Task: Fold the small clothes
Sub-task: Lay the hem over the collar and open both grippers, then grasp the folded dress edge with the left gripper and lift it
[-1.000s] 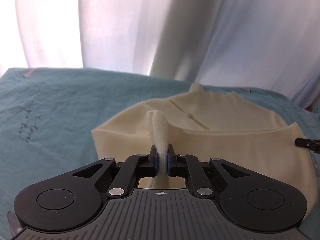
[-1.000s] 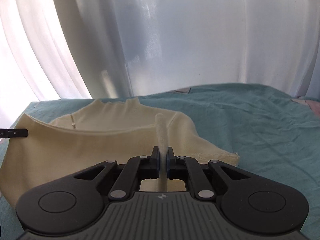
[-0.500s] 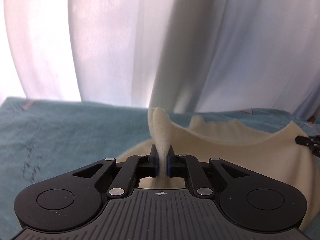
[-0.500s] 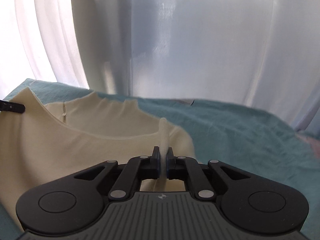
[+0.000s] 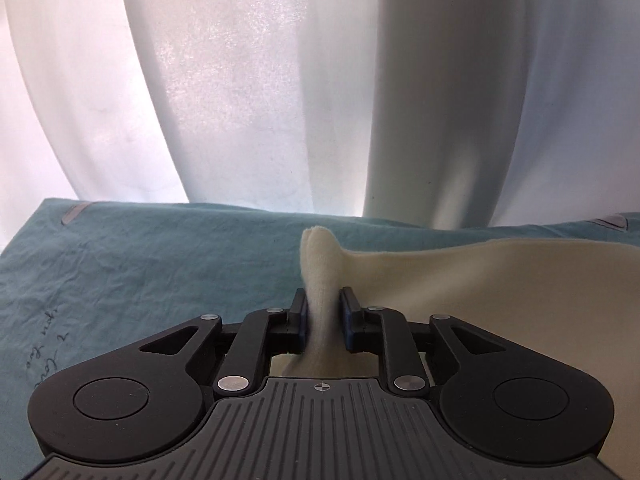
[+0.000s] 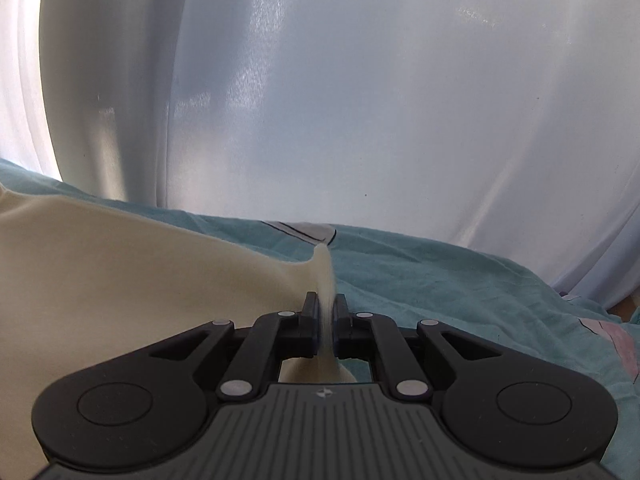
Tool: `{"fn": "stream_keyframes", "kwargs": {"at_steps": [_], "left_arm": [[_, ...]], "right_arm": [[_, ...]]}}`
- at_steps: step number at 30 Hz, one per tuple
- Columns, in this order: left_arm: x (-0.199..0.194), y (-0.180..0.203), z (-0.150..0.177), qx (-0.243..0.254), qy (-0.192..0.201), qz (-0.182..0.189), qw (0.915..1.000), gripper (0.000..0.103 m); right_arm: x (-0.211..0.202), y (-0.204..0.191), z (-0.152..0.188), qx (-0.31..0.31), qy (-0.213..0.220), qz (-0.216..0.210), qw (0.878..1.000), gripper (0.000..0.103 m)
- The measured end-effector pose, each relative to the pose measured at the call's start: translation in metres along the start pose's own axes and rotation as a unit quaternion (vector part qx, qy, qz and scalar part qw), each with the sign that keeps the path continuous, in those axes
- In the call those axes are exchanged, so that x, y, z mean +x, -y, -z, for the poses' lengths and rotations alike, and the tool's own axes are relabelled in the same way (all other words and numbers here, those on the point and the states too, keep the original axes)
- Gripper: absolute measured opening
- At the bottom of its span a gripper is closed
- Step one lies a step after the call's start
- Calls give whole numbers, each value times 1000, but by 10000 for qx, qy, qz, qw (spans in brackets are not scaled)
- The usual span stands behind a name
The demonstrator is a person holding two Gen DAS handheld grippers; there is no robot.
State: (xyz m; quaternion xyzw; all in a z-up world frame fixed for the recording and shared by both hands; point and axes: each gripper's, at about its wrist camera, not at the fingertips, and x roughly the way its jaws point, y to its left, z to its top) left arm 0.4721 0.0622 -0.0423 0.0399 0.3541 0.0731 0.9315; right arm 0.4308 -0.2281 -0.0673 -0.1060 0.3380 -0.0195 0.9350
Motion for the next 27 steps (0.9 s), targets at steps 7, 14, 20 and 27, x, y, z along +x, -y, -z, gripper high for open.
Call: {"fn": "stream_keyframes", "kwargs": {"at_steps": [7, 14, 20, 27], "left_arm": [[-27, -30, 7, -672, -152, 173, 9975, 49], [-91, -53, 60, -364, -415, 661, 9963, 62], [-97, -73, 84, -703, -468, 494, 9952, 66], [-107, -103, 91, -1366, -618, 458, 9876, 64]], "right_arm": [[-13, 9, 6, 305, 187, 357, 9987, 32], [-107, 17, 48, 777, 589, -1443, 9847, 32], [-119, 10, 90, 714, 261, -1682, 9828, 27], [-125, 43, 101, 1731, 191, -1197, 9774, 11]]}}
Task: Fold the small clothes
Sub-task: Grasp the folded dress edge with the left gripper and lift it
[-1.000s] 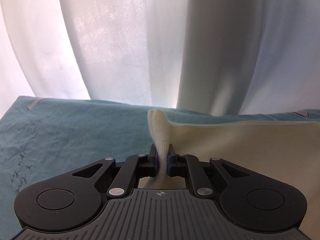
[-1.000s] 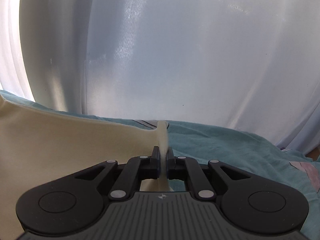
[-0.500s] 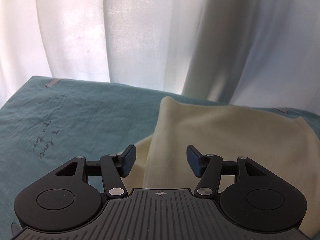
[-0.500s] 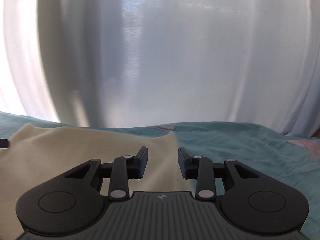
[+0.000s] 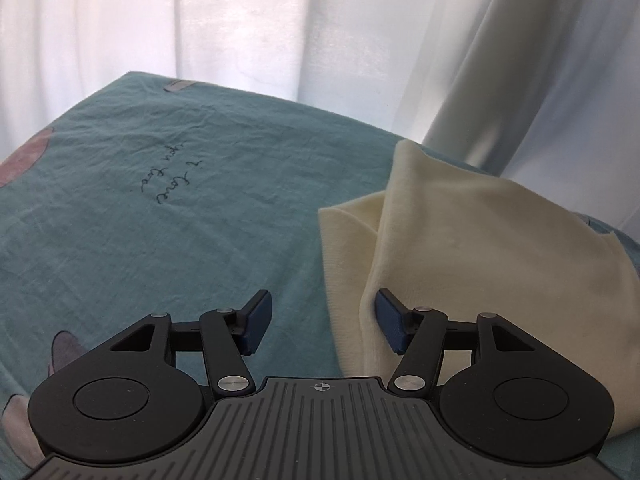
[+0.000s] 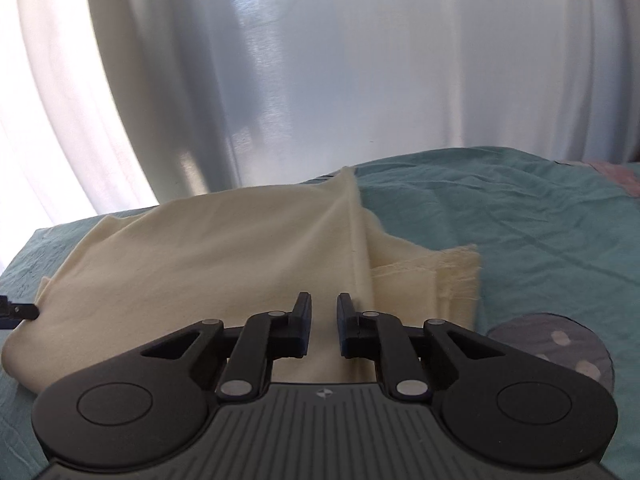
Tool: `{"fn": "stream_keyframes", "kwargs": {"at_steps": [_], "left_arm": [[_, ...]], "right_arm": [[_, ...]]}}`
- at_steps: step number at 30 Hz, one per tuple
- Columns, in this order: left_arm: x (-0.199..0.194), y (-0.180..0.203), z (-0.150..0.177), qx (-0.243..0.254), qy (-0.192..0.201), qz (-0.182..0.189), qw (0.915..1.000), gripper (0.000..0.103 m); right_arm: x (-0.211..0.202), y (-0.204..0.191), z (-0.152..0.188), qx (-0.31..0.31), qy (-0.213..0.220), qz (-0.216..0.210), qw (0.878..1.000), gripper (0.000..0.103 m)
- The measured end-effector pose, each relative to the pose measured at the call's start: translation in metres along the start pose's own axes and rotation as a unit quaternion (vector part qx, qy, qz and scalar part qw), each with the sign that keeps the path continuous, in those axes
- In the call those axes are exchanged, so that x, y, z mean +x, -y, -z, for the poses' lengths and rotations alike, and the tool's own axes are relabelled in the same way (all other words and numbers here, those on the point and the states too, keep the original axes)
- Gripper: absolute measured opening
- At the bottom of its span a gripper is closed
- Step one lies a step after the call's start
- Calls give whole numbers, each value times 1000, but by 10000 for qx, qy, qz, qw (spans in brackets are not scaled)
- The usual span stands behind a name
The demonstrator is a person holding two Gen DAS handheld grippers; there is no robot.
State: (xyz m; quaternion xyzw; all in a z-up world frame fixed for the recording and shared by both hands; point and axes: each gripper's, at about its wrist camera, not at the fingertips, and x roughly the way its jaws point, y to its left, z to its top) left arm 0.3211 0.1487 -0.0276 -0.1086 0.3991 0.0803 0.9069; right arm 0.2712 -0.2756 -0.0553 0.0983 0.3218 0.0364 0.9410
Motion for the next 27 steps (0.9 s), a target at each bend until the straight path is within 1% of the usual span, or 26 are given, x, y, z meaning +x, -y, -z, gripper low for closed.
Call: {"fn": "stream_keyframes", "kwargs": {"at_steps": [2, 3, 4, 5, 6, 7, 8, 10, 11, 14, 16, 19, 23, 27], "left_arm": [[-5, -3, -1, -33, 38, -227, 9997, 62], [-7, -7, -1, -26, 43, -370, 9993, 62], [-8, -12, -1, -55, -5, -379, 9993, 62], [-9, -17, 0, -124, -84, -234, 9996, 62], [-10, -21, 0, -203, -180, -5, 9996, 63], [-11, -24, 1, -306, -302, 315, 9986, 66], [-12, -25, 1, -399, -398, 554, 9969, 70], [-11, -24, 2, -478, -507, 779, 9945, 74], [-9, -23, 2, -486, -550, 815, 9940, 76], [-7, -22, 4, -556, -550, 791, 9938, 80], [-9, -24, 5, -630, -549, 943, 9920, 84], [-11, -25, 5, -635, -555, 1199, 9892, 85], [-5, -22, 5, -577, -636, 1200, 9891, 87], [0, -30, 4, -790, -715, 1367, 9849, 87]], "right_arm": [[-7, 7, 2, 243, -76, -35, 9997, 12], [-11, 9, 4, 371, -116, -87, 9992, 14], [-18, 11, 6, 520, -169, -223, 9983, 16], [-24, 14, 9, 759, -231, -450, 9958, 16], [-28, 17, 12, 1052, -326, -732, 9912, 17], [-30, 20, 15, 1313, -430, -977, 9856, 17], [-33, 20, 18, 1497, -494, -1138, 9809, 17], [-38, 17, 25, 1727, -590, -1338, 9741, 18], [-38, 14, 27, 1772, -643, -1401, 9720, 19], [-41, 6, 31, 1753, -734, -1496, 9703, 25], [-43, 0, 31, 1637, -756, -1497, 9722, 28], [-46, -6, 32, 1413, -770, -1425, 9766, 29], [-47, -7, 32, 1362, -811, -1348, 9781, 30], [-47, -9, 32, 1356, -803, -1375, 9779, 30]]}}
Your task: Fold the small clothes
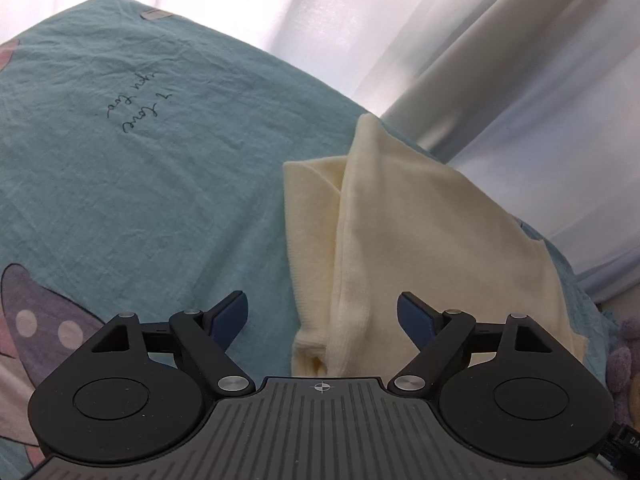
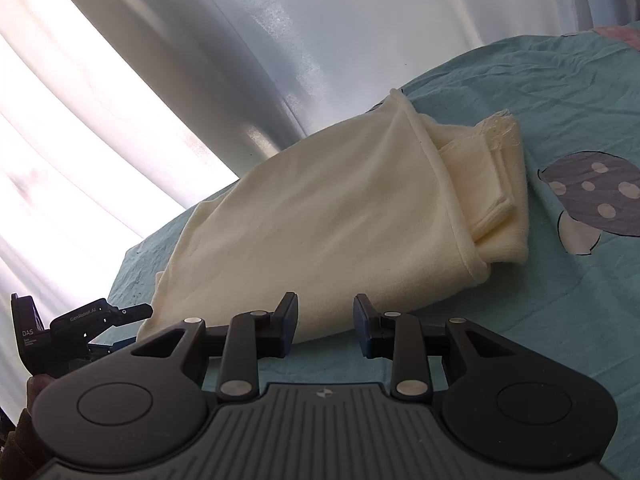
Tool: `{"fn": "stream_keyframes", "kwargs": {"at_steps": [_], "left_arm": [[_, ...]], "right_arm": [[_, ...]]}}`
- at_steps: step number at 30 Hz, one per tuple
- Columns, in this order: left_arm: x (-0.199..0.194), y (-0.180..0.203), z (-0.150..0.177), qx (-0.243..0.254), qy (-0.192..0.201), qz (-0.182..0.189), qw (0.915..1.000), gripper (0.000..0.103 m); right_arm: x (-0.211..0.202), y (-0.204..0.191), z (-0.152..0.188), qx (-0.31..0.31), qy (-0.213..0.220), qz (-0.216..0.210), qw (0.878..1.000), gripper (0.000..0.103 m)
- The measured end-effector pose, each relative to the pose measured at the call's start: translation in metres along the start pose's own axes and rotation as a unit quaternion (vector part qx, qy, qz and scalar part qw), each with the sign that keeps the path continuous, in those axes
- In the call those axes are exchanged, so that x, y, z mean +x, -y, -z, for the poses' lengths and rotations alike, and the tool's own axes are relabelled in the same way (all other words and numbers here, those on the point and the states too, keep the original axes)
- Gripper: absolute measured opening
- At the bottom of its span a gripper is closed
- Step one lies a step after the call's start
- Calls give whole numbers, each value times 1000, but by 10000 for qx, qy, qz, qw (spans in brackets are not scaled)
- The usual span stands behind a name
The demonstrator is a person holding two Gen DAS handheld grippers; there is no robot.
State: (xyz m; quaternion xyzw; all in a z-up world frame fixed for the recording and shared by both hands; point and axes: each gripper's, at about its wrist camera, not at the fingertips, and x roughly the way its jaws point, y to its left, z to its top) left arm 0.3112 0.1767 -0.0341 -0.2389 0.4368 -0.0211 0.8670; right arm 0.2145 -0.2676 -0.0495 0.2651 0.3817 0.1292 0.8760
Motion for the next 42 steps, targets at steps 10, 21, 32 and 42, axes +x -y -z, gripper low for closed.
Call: {"fn": "stream_keyframes", "kwargs": {"at_steps": [10, 21, 32, 42], "left_arm": [[8, -12, -4, -284, -330, 565, 9975, 56], [23, -14, -12, -398, -448, 878, 9943, 38], [10, -7, -19, -570, -277, 1151, 9913, 17], [-18, 109, -19, 837, 45, 1461, 9857, 16]], "right_arm": [[8, -4, 4, -157, -15, 194, 9997, 31], [13, -6, 3, -279, -85, 154, 9995, 31], [23, -28, 6, -1021, -95, 767, 9918, 30], [8, -24, 4, -884, 165, 714, 9934, 30]]}}
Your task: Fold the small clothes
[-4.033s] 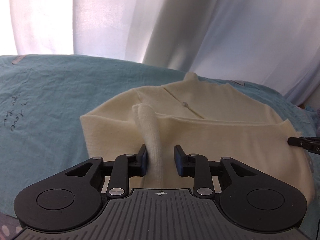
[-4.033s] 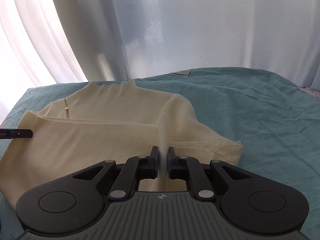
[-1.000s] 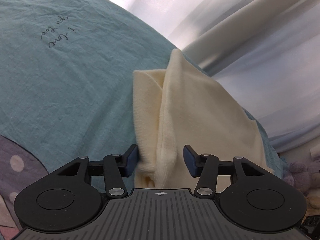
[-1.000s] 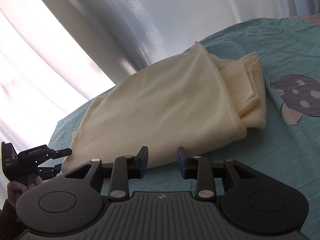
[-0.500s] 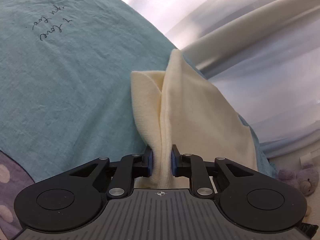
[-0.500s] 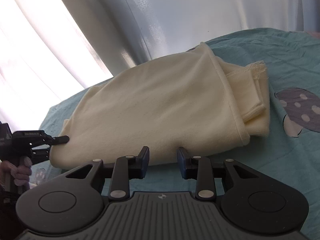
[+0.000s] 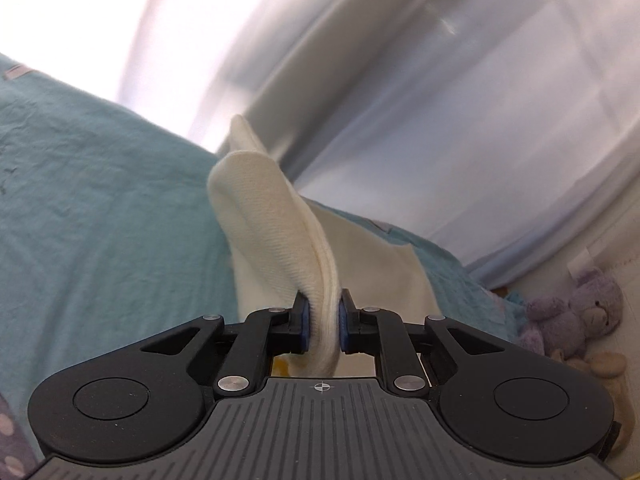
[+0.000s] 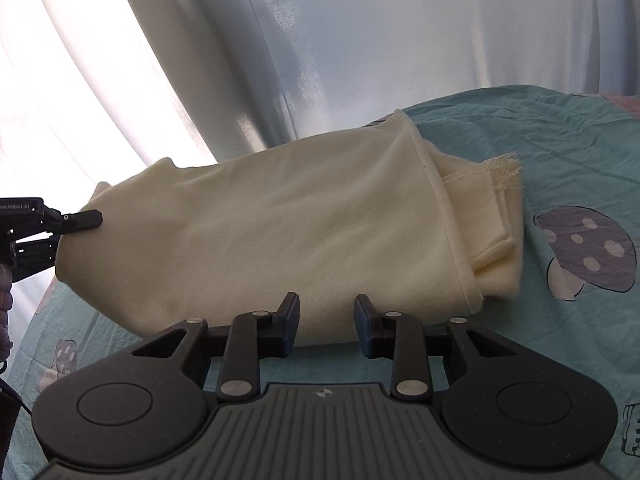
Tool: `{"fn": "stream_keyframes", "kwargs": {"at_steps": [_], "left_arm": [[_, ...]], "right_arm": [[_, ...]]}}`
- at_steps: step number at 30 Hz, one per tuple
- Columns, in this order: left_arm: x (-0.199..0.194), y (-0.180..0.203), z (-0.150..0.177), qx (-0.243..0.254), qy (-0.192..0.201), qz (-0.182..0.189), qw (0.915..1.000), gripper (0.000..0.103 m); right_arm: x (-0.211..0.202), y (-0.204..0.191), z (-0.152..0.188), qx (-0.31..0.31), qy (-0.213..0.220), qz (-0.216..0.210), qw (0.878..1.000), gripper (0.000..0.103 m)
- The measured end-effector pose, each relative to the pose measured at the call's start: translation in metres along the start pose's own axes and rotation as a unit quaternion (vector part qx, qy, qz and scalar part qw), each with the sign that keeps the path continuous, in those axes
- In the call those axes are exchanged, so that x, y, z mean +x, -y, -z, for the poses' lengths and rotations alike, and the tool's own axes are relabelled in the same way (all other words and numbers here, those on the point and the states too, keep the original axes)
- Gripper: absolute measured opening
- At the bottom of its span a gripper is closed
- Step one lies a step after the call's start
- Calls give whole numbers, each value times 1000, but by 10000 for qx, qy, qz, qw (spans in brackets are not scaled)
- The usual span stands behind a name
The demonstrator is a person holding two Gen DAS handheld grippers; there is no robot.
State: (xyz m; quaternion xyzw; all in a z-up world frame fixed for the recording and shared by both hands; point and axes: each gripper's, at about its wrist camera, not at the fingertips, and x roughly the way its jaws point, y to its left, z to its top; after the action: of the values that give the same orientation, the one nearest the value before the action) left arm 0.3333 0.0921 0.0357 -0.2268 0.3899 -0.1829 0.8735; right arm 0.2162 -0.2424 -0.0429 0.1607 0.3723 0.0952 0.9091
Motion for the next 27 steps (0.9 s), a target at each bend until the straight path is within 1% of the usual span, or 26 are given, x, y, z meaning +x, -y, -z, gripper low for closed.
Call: {"fn": "stream_keyframes", "kwargs": {"at_steps": [2, 4, 7, 8, 10, 11, 13, 14, 15, 16, 17, 19, 21, 24, 25, 27], "left_arm": [[18, 22, 7, 280, -136, -21, 9995, 16], [43, 38, 18, 405, -357, -80, 9985, 16], [78, 52, 39, 584, -608, -315, 9959, 16], [86, 53, 46, 580, -685, -379, 9952, 17], [96, 51, 55, 488, -695, -318, 9959, 19], [96, 52, 56, 542, -664, -331, 9958, 21], [86, 58, 54, 653, -674, -391, 9948, 21], [77, 61, 52, 654, -656, -353, 9951, 21], [67, 64, 50, 638, -570, -244, 9960, 21], [54, 66, 49, 639, -439, -127, 9969, 23], [42, 67, 49, 678, -330, -125, 9971, 26], [23, 67, 49, 867, -32, -432, 9953, 27], [17, 63, 51, 979, 45, -804, 9919, 28], [28, 52, 58, 909, -213, -1110, 9894, 28], [33, 49, 62, 875, -293, -1113, 9895, 28], [45, 48, 72, 934, -328, -1088, 9891, 28]], "right_arm": [[-3, 2, 0, 34, 48, -10, 10000, 30], [-4, 3, 0, 53, 56, -1, 10000, 30], [-7, 5, 2, 96, 59, 15, 9999, 30], [-8, 7, 2, 107, 55, 23, 9999, 30], [-10, 9, 3, 126, 46, 33, 9999, 30], [-10, 10, 3, 135, 45, 41, 9999, 30], [-11, 11, 4, 162, 49, 54, 9998, 30], [-11, 12, 4, 176, 48, 49, 9998, 30], [-10, 14, 3, 184, 46, 48, 9998, 30], [-10, 14, 4, 183, 46, 49, 9998, 30], [-10, 15, 4, 193, 55, 50, 9998, 30], [-11, 17, 3, 227, 82, 25, 9997, 30], [-11, 16, 2, 215, 95, 8, 9997, 30], [-8, 13, 0, 155, 88, -47, 9998, 30], [-5, 11, -1, 132, 72, -68, 9999, 30], [-2, 5, -4, 60, 65, -137, 9999, 30]]}}
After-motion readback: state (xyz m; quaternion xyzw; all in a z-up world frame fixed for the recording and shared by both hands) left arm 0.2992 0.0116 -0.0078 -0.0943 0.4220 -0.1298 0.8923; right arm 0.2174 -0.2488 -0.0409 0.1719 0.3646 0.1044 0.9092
